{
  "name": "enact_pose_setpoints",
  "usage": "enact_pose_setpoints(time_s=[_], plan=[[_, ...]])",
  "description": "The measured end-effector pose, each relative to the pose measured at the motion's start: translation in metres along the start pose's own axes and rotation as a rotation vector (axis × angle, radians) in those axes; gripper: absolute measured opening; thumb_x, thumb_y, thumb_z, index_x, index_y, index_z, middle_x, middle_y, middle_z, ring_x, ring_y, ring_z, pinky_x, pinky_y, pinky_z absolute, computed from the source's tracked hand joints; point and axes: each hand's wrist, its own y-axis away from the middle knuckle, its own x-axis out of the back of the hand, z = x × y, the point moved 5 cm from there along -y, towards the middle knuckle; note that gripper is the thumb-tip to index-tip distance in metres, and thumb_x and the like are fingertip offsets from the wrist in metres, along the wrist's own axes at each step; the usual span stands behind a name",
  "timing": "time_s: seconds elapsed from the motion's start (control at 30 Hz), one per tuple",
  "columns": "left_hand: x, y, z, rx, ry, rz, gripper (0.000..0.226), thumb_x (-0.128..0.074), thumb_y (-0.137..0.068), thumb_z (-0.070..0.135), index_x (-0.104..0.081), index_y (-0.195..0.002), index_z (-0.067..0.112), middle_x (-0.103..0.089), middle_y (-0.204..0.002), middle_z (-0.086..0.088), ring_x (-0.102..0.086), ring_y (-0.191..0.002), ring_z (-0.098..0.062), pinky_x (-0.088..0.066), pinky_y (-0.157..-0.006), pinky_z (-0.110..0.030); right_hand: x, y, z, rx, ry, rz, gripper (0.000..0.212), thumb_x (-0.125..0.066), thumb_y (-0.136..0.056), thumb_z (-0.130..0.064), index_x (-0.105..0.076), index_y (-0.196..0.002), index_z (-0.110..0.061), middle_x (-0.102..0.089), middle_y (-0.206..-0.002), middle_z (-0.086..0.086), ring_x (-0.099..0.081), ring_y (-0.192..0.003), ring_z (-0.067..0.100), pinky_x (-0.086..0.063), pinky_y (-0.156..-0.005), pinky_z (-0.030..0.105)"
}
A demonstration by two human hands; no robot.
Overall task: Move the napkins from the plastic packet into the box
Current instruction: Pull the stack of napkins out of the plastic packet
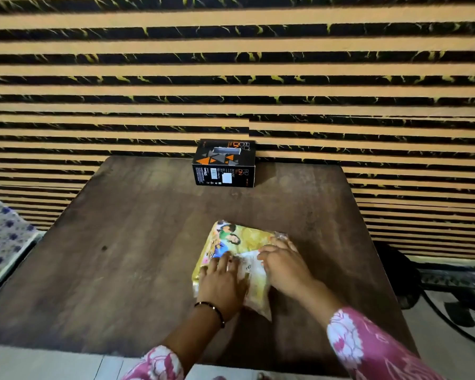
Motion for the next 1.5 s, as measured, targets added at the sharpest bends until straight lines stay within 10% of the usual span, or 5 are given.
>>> enact_pose_setpoints(time_s=[0.23,0.4,0.63,1.17,1.5], plan=[[-0.017,0.009,-0.008,0.046,0.078,-0.011,0.088,0.006,-0.068,0.062,-0.01,-0.147,0.026,-0.008,-0.158,0.005,-0.006,-0.144,-0.016,-0.005,-0.116,-0.04,-0.032,0.01,0.0,0.109,-0.318,-0.001,0.031,-0.047,-0.089,-0.021,-0.065,-0.115,-0.021,-0.062,-0.123,-0.005,-0.051,-0.12,0.013,-0.04,-0.104,0.026],[-0.004,0.01,-0.001,0.071,0.01,-0.02,0.079,-0.038,-0.087,0.059,-0.002,-0.147,0.022,-0.019,-0.153,-0.002,-0.022,-0.137,-0.024,-0.029,-0.107,-0.042,-0.023,-0.013,0.022,0.068,-0.326,0.015,0.03,-0.051,-0.087,-0.018,-0.069,-0.11,-0.025,-0.065,-0.122,-0.011,-0.053,-0.122,0.009,-0.041,-0.105,0.027],[-0.012,-0.025,-0.029,0.019,0.115,-0.129,0.137,-0.014,-0.033,0.099,0.014,-0.145,0.025,0.015,-0.156,0.008,0.02,-0.141,-0.014,0.005,-0.113,-0.056,-0.01,-0.021,-0.012,0.084,-0.306,0.073,0.028,-0.051,-0.087,-0.028,-0.065,-0.111,-0.026,-0.067,-0.111,-0.001,-0.056,-0.104,0.022,-0.045,-0.09,0.035],[-0.008,-0.027,-0.069,-0.237,-0.024,-0.117,0.124,-0.018,-0.043,0.094,0.015,-0.144,0.031,0.013,-0.156,0.012,0.029,-0.133,-0.009,0.019,-0.104,-0.06,-0.022,-0.033,-0.051,-0.119,-0.382,0.03,0.02,-0.052,-0.086,-0.014,-0.067,-0.089,-0.026,-0.068,-0.098,-0.003,-0.061,-0.092,0.017,-0.047,-0.075,0.03],[-0.016,-0.038,-0.032,-0.36,-0.006,-0.056,0.095,-0.013,-0.077,0.082,-0.044,-0.134,0.012,-0.048,-0.141,-0.006,-0.046,-0.129,-0.026,-0.002,-0.107,-0.048,-0.011,0.003,0.01,-0.48,-1.354,0.209,0.025,-0.049,-0.091,0.001,-0.063,-0.076,-0.014,-0.066,-0.074,0.003,-0.058,-0.069,0.016,-0.043,-0.06,0.022]])
